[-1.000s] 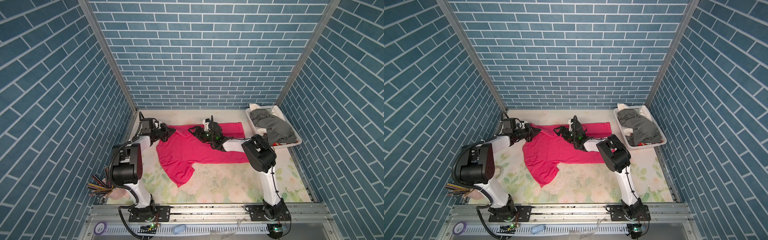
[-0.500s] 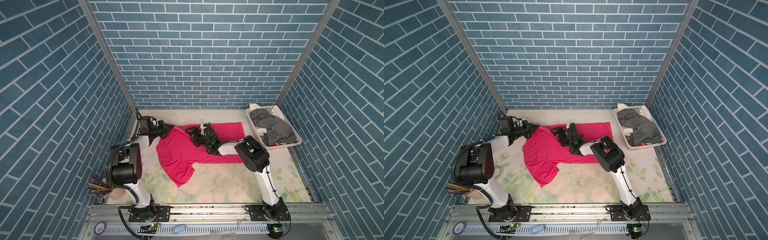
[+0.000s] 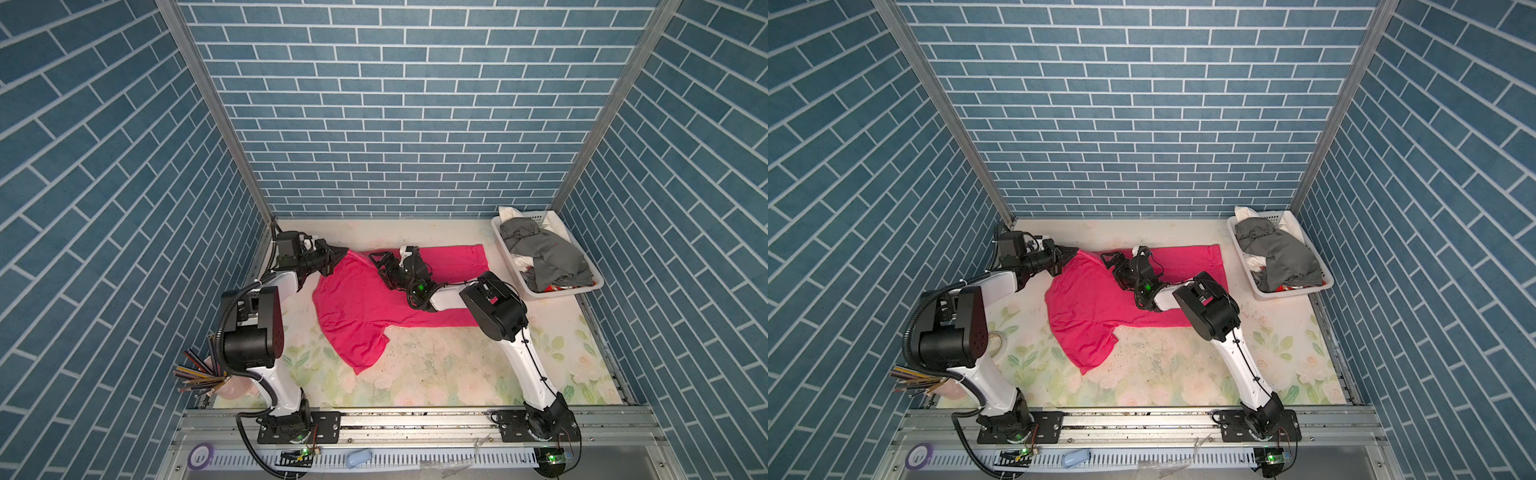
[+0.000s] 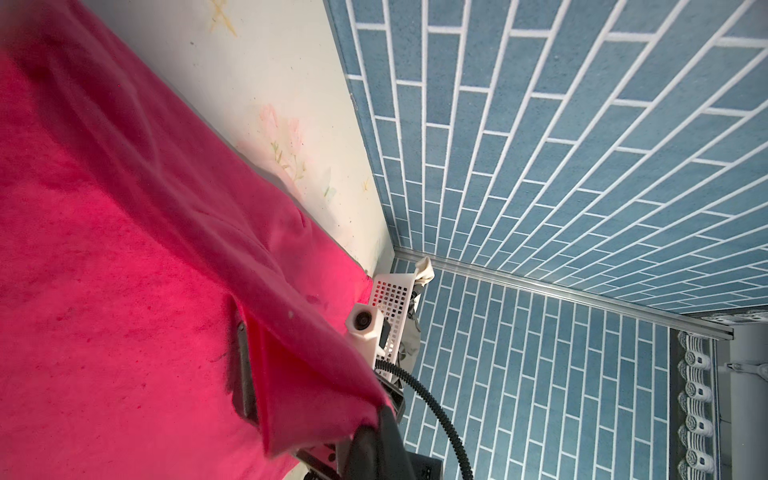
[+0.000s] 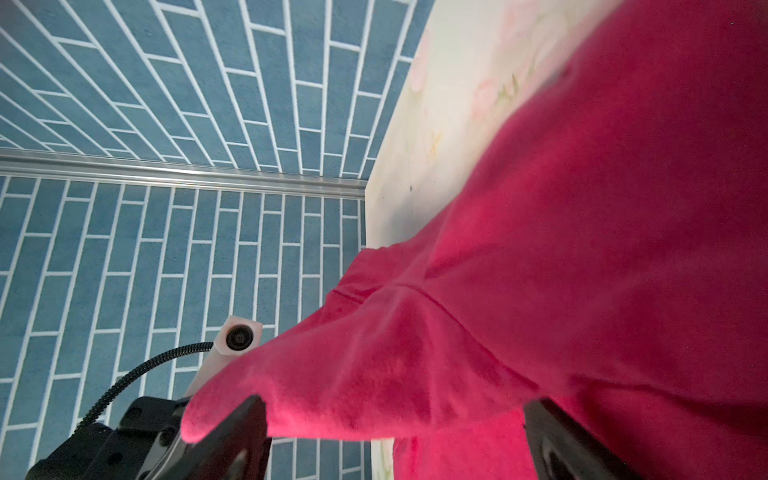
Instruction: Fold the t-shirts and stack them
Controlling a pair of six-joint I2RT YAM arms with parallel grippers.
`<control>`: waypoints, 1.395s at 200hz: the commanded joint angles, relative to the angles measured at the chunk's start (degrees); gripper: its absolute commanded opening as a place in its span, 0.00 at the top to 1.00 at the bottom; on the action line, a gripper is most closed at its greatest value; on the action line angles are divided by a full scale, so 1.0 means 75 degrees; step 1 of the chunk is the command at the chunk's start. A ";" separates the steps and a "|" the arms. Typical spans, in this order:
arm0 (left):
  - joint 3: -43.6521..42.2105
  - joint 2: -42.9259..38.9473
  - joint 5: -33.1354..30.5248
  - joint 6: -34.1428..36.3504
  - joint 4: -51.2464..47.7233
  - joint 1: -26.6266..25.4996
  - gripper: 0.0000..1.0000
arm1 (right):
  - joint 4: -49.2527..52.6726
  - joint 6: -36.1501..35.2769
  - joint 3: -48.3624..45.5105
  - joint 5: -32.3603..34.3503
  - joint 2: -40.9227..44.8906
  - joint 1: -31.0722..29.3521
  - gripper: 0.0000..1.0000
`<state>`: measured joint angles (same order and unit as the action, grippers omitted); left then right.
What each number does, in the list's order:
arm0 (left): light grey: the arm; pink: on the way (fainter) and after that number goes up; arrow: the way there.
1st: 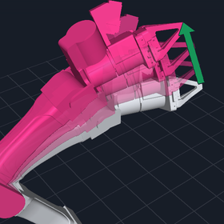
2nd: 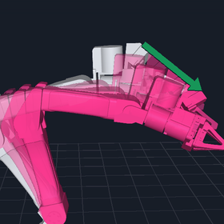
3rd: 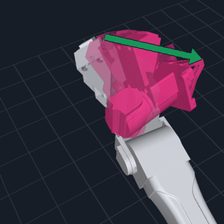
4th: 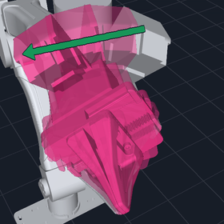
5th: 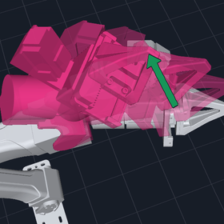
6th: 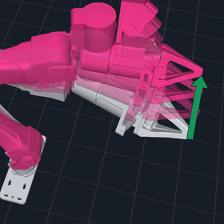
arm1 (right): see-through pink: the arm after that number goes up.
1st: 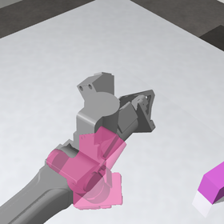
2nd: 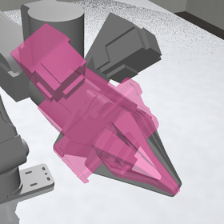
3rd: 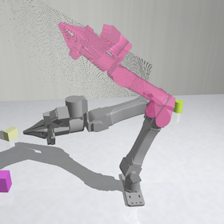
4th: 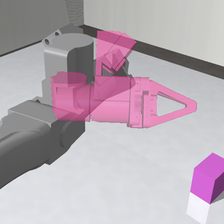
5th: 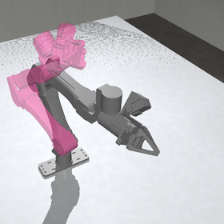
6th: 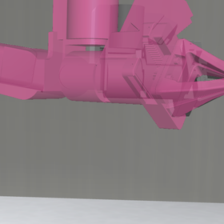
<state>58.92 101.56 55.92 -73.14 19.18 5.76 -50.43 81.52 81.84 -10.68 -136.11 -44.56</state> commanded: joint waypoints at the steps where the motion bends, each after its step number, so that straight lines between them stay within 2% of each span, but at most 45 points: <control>1: 0.0223 -0.0007 0.0171 -0.0079 0.0197 0.0064 1.00 | -0.0585 -0.0571 0.0360 0.0006 -0.0481 0.0058 0.04; 41: 0.0214 0.0017 0.0205 -0.0079 0.0202 0.0087 1.00 | -0.0905 -0.1247 0.0525 0.0113 -0.0607 0.0012 0.04; 115: 0.0277 0.0076 0.0208 -0.0028 0.0146 0.0133 1.00 | -0.2315 -0.1768 0.0480 -0.0092 -0.0968 -0.0081 0.04; 154: 0.0225 0.0127 0.0143 0.0038 0.0154 0.0145 1.00 | -0.2239 -0.1999 -0.0013 -0.0074 -0.0493 -0.0211 0.04; 175: 0.0193 0.0190 0.0144 0.0004 0.0237 0.0148 1.00 | -0.2630 -0.1990 -0.0393 -0.0132 -0.0300 -0.0234 0.04; 205: 0.0173 0.0217 0.0126 0.0068 0.0201 0.0143 1.00 | -0.2847 -0.2435 -0.0893 -0.0232 0.0074 -0.0258 0.04; 279: -0.0032 0.0468 0.0018 0.0341 0.0151 0.0182 1.00 | -0.3258 -0.2164 -0.1998 -0.0347 0.0879 -0.0317 0.04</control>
<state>59.75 103.70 56.34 -71.75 19.25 6.79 -71.05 65.52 69.30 -12.82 -133.82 -46.39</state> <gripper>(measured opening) 0.049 0.957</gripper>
